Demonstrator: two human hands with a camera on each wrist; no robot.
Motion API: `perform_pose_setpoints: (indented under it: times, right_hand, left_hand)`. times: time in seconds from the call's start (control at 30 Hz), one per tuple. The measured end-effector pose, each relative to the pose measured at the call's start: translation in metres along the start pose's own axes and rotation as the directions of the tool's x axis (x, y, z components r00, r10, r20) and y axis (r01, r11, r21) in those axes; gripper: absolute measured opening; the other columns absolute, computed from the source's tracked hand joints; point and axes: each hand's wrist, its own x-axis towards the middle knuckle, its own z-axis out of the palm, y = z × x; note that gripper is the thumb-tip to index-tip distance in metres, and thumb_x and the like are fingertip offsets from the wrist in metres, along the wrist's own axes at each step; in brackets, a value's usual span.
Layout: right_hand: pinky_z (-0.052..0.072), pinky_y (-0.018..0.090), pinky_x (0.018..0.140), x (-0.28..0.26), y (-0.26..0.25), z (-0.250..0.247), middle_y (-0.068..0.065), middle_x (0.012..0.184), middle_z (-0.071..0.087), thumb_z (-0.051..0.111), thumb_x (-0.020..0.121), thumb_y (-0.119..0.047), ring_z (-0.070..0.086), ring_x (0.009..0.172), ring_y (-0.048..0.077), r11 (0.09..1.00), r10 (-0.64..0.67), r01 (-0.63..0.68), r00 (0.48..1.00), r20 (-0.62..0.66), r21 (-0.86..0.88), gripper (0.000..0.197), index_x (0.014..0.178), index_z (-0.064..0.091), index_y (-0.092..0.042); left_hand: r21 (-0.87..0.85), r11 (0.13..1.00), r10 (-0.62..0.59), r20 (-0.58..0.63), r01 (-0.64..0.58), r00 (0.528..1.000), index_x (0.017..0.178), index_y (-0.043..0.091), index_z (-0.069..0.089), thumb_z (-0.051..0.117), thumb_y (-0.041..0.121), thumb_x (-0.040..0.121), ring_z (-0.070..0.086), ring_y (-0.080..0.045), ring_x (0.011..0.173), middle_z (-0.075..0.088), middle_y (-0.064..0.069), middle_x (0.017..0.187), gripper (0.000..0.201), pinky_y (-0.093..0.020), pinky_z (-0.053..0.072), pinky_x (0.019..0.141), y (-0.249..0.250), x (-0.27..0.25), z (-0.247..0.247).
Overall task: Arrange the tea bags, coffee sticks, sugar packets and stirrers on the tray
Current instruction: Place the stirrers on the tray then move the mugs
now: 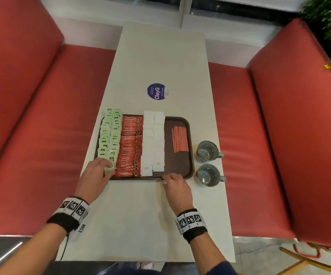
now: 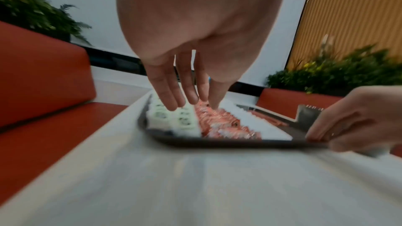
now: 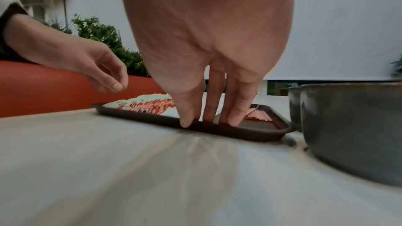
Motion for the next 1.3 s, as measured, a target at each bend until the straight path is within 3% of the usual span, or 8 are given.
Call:
perform_pose_setpoints:
  times: [0.2, 0.3, 0.43, 0.53, 0.73, 0.93, 1.07, 1.3]
  right_hand:
    - [0.056, 0.035, 0.057, 0.011, -0.019, 0.005, 0.001, 0.087, 0.074, 0.085, 0.073, 0.004, 0.07, 0.08, 0.025, 0.997, -0.005, 0.003, 1.0, -0.029, -0.077, 0.026, 0.089, 0.079, -0.016]
    - [0.056, 0.036, 0.06, 0.027, -0.023, -0.003, 0.003, 0.094, 0.074, 0.073, 0.083, 0.006, 0.07, 0.088, 0.027, 0.996, 0.038, -0.037, 0.999, 0.013, -0.075, 0.025, 0.097, 0.079, -0.014]
    - [0.062, 0.043, 0.076, 0.054, -0.023, -0.016, 0.006, 0.113, 0.073, 0.058, 0.096, 0.006, 0.067, 0.107, 0.029, 0.997, 0.045, -0.043, 0.998, 0.032, -0.059, 0.032, 0.115, 0.076, -0.012]
    - [0.061, 0.042, 0.083, 0.079, -0.021, -0.026, 0.007, 0.118, 0.072, 0.054, 0.1, 0.005, 0.065, 0.113, 0.028, 0.997, 0.053, -0.051, 0.998, 0.025, -0.066, 0.033, 0.12, 0.075, -0.011]
    - [0.056, 0.04, 0.088, 0.14, -0.005, -0.051, 0.013, 0.121, 0.068, 0.047, 0.106, 0.004, 0.064, 0.114, 0.031, 0.987, 0.079, -0.071, 0.995, 0.054, -0.144, 0.028, 0.121, 0.068, -0.007]
    - [0.059, 0.039, 0.092, 0.19, 0.019, -0.07, 0.014, 0.123, 0.069, 0.052, 0.109, -0.001, 0.068, 0.114, 0.031, 0.974, 0.147, -0.138, 0.988, 0.04, -0.178, 0.022, 0.124, 0.066, -0.008]
    - [0.057, 0.041, 0.096, 0.21, 0.033, -0.083, 0.017, 0.128, 0.065, 0.057, 0.106, 0.0, 0.065, 0.12, 0.035, 0.965, 0.221, -0.206, 0.972, 0.079, -0.163, 0.025, 0.13, 0.063, -0.006]
    - [0.056, 0.045, 0.105, 0.239, 0.03, -0.091, 0.016, 0.134, 0.062, 0.061, 0.103, 0.003, 0.06, 0.13, 0.041, 0.949, 0.306, -0.291, 0.944, 0.122, -0.125, 0.031, 0.133, 0.062, -0.007]
  left_hand:
    - [-0.069, 0.979, -0.194, -0.004, 0.193, 0.981, 0.139, 0.006, 0.064, 0.087, 0.018, 0.091, 0.066, -0.036, 0.105, 0.054, -0.012, 0.128, 0.054, -0.055, 0.057, 0.099, -0.047, -0.001, 0.005]
    - [-0.11, 0.943, -0.317, -0.001, 0.315, 0.948, 0.141, -0.001, 0.064, 0.077, 0.016, 0.1, 0.067, -0.041, 0.111, 0.063, -0.02, 0.126, 0.046, -0.056, 0.05, 0.109, -0.05, 0.027, 0.003]
    - [-0.09, 0.923, -0.373, 0.027, 0.374, 0.927, 0.125, 0.001, 0.077, 0.071, 0.003, 0.1, 0.07, -0.042, 0.11, 0.076, -0.01, 0.087, 0.026, -0.051, 0.044, 0.116, -0.05, 0.066, 0.0]
    - [-0.096, 0.92, -0.377, 0.041, 0.379, 0.925, 0.126, 0.006, 0.078, 0.073, 0.006, 0.098, 0.069, -0.039, 0.106, 0.067, 0.005, 0.07, 0.028, -0.049, 0.042, 0.118, -0.051, 0.098, 0.004]
    - [-0.138, 0.926, -0.35, 0.031, 0.351, 0.936, 0.131, 0.007, 0.076, 0.077, 0.006, 0.096, 0.068, -0.04, 0.113, 0.077, -0.01, 0.094, 0.035, -0.044, 0.043, 0.114, -0.02, 0.162, 0.012]
    - [-0.231, 0.925, -0.296, 0.055, 0.301, 0.954, 0.132, 0.007, 0.075, 0.079, 0.0, 0.091, 0.075, -0.034, 0.105, 0.073, -0.005, 0.089, 0.042, -0.041, 0.05, 0.114, 0.027, 0.205, 0.021]
    - [-0.262, 0.924, -0.265, 0.082, 0.277, 0.961, 0.138, 0.008, 0.072, 0.081, 0.004, 0.092, 0.075, -0.029, 0.111, 0.081, -0.012, 0.114, 0.047, -0.04, 0.047, 0.118, 0.047, 0.227, 0.035]
    - [-0.268, 0.939, -0.198, 0.093, 0.216, 0.976, 0.136, 0.011, 0.074, 0.078, 0.004, 0.095, 0.072, -0.031, 0.113, 0.081, -0.013, 0.112, 0.042, -0.042, 0.045, 0.118, 0.076, 0.24, 0.052]
